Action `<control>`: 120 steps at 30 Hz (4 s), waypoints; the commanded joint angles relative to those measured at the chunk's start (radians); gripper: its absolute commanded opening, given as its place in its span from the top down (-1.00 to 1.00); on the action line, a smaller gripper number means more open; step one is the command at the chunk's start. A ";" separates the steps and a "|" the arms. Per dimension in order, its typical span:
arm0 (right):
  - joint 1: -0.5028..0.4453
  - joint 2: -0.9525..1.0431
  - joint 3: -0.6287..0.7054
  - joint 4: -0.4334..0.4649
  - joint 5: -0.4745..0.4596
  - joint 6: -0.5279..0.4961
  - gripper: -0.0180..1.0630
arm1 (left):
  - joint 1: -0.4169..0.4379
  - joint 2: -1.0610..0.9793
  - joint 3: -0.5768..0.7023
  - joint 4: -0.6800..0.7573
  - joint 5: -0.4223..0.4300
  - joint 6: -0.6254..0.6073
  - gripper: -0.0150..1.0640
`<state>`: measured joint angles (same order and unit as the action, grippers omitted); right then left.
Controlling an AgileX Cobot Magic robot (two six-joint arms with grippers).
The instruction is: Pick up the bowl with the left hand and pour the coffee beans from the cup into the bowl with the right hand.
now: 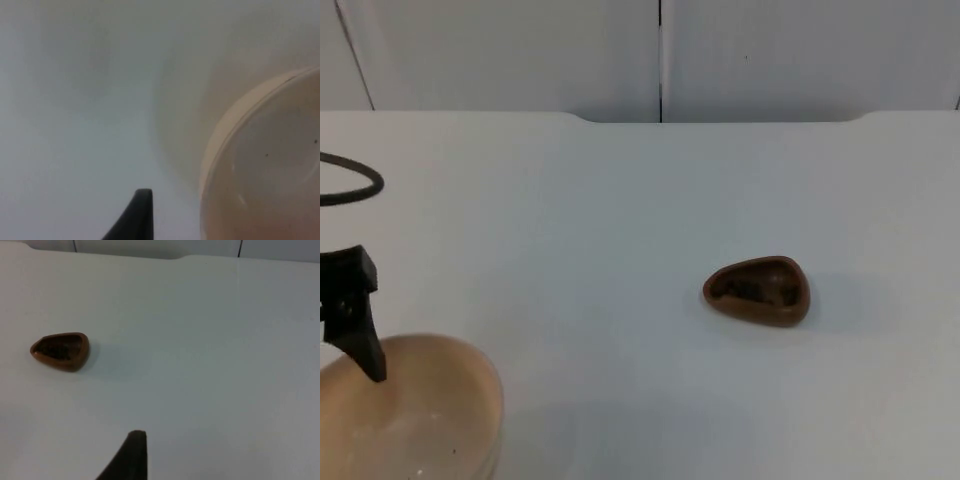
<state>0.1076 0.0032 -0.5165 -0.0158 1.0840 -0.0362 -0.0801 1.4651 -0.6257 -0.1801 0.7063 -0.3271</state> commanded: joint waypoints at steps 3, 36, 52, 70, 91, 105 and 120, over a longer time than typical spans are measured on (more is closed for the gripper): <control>-0.003 -0.003 0.000 0.000 -0.005 -0.001 -0.98 | -0.001 0.023 0.003 0.056 -0.023 0.010 -0.97; -0.003 -0.003 0.000 0.000 -0.005 -0.001 -0.98 | -0.001 0.023 0.131 -0.123 -0.207 0.178 -0.97; -0.003 -0.003 0.000 0.000 -0.005 -0.001 -0.98 | -0.001 0.023 0.174 -0.374 -0.287 0.356 -0.85; -0.003 -0.003 0.000 0.000 -0.005 -0.001 -0.98 | 0.000 0.023 0.192 -0.167 -0.369 0.214 -0.74; -0.003 -0.003 0.000 0.000 -0.005 -0.001 -0.98 | 0.000 0.023 0.192 -0.169 -0.350 0.214 0.72; -0.003 -0.003 0.000 0.000 -0.005 -0.001 -0.98 | 0.000 0.019 0.182 -0.205 -0.295 0.214 0.98; -0.003 -0.003 0.000 0.000 -0.005 -0.001 -0.98 | 0.000 -0.087 0.088 -0.201 -0.176 0.214 0.98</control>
<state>0.1076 0.0032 -0.5165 -0.0158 1.0840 -0.0362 -0.0801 1.3900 -0.5295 -0.3724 0.5159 -0.1094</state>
